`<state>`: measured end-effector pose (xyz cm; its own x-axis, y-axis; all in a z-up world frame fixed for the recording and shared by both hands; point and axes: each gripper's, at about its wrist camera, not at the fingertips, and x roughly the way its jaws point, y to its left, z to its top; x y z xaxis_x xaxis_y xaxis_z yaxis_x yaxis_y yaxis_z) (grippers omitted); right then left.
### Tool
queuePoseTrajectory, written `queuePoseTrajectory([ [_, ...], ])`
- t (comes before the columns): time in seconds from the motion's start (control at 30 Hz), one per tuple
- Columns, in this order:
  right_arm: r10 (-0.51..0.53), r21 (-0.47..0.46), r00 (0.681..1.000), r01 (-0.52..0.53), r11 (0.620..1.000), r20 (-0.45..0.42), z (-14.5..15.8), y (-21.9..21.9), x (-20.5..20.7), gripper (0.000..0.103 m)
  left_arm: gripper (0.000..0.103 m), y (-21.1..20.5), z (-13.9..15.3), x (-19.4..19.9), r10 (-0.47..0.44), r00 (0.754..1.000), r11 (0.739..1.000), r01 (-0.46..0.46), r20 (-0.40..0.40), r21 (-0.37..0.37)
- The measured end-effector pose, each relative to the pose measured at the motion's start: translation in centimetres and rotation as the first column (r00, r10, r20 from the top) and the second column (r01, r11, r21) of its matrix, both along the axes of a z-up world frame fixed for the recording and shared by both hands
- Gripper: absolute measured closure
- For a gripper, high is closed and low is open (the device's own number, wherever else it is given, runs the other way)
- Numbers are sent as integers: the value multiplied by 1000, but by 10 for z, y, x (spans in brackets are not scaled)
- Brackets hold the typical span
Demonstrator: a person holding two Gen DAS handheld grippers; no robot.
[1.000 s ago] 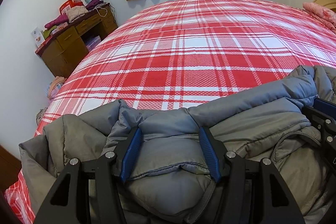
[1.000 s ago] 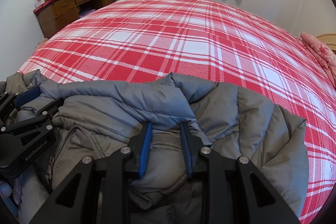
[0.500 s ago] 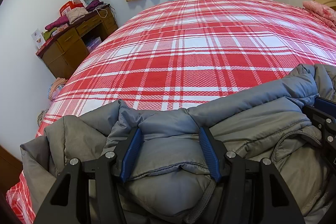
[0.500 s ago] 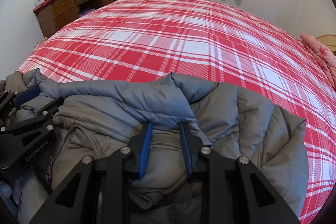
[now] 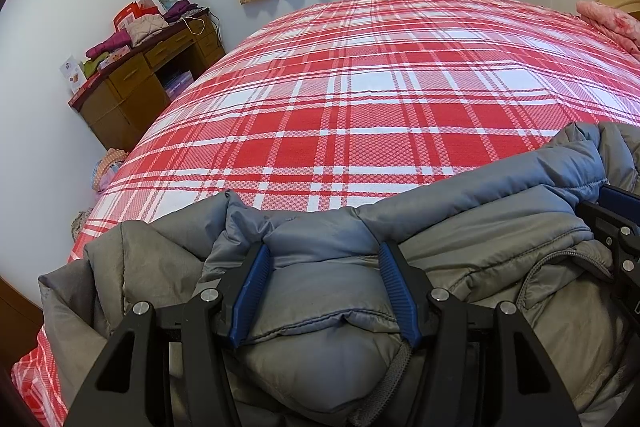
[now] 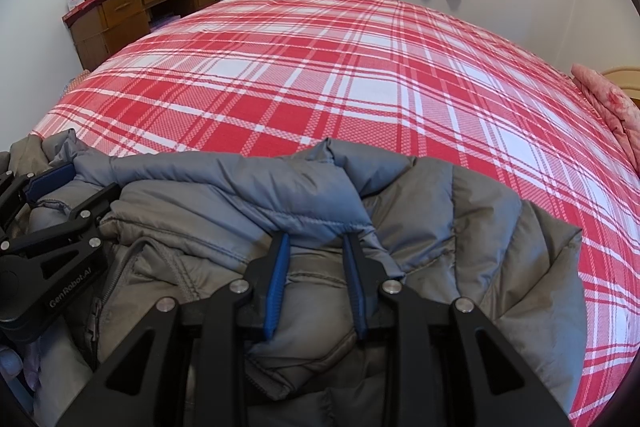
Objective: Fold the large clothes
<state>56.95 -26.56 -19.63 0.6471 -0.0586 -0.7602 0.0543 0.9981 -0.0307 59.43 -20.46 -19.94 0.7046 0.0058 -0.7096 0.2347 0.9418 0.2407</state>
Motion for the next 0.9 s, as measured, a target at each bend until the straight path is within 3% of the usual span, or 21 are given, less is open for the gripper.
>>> queuePoseTrajectory([
  [0.13, 22, -7, 1000, -22, 1000, -18, 6, -4, -1, 71, 44, 3, 10, 5, -19, 999, 1000, 19, -33, 3],
  [0.17, 27, -1, 999, -27, 1000, -26, 10, -8, -3, 63, 44, 5, 17, 4, -20, 999, 1000, 21, -39, 10],
  [0.27, 23, 13, 1000, -23, 1000, 1, 33, -26, -32, 26, 44, 30, 55, -18, 11, 1000, 999, -11, 13, -35],
  [0.37, 28, 34, 999, -29, 999, 18, 52, -45, -76, 25, 43, 68, 87, -57, 22, 999, 995, -18, 37, -99],
  [0.47, 39, 85, 999, -37, 996, -16, 55, -58, -134, 25, 40, 112, 98, -120, 23, 998, 996, -18, 55, -82],
  [0.63, 27, 60, 997, -23, 998, -70, 37, -91, -264, 22, 38, 181, 70, -236, 40, 999, 999, -40, 8, 4],
  [0.77, -80, 115, 995, 87, 990, -56, 26, -125, -355, 14, 38, 233, 40, -320, 81, 995, 997, -81, -54, -5],
  [0.9, -166, 166, 984, 175, 970, -65, 15, -139, -424, 11, 38, 253, 16, -369, 95, 991, 995, -99, -98, -32],
])
